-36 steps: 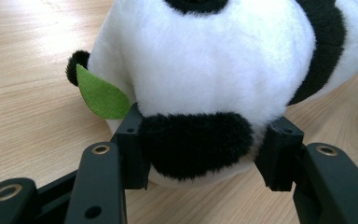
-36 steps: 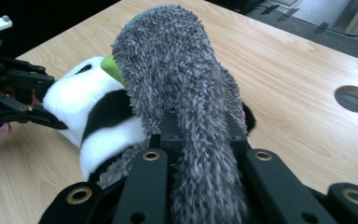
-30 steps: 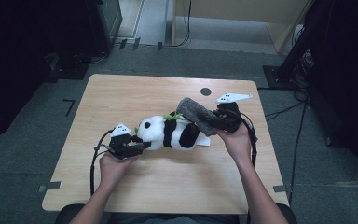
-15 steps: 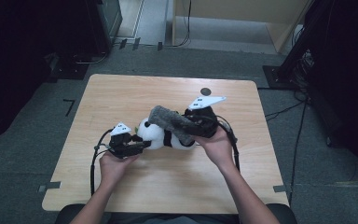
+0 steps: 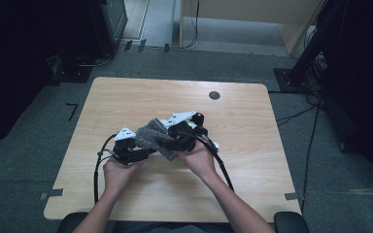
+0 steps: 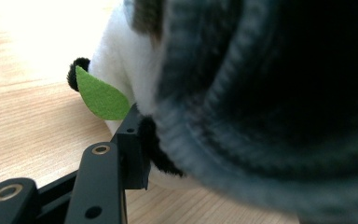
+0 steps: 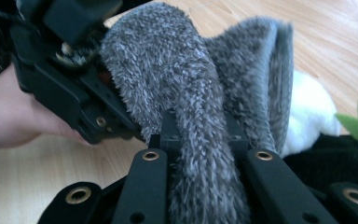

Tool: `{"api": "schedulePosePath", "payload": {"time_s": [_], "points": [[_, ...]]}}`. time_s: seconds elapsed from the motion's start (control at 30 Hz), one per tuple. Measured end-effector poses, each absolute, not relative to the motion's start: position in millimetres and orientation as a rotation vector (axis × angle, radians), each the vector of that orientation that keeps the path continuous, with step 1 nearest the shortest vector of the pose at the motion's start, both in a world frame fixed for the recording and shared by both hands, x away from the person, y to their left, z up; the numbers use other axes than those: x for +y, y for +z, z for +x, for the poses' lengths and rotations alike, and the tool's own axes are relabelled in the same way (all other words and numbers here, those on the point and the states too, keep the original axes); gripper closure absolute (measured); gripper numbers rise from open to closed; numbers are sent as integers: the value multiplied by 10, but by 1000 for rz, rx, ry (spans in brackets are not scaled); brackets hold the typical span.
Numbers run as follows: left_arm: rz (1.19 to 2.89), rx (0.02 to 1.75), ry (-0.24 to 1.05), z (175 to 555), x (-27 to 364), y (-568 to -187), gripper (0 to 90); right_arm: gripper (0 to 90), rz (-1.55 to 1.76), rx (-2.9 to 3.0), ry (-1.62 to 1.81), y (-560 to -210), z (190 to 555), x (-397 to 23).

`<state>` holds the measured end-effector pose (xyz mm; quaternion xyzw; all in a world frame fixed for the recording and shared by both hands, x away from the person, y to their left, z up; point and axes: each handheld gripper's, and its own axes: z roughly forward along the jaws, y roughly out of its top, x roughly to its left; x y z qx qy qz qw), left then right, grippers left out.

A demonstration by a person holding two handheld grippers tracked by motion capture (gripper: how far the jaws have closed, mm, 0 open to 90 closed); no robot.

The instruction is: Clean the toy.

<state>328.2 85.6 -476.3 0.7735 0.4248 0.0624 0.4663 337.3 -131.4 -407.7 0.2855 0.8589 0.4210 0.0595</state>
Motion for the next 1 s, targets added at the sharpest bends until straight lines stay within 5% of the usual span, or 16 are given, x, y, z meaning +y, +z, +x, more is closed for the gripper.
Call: {"api": "schedulePosePath", "payload": {"time_s": [1.0], "points": [[1923, 1035, 107, 3354, 881, -4732, 464, 780, 986, 2529, 1336, -4101, 3145, -2384]]}}
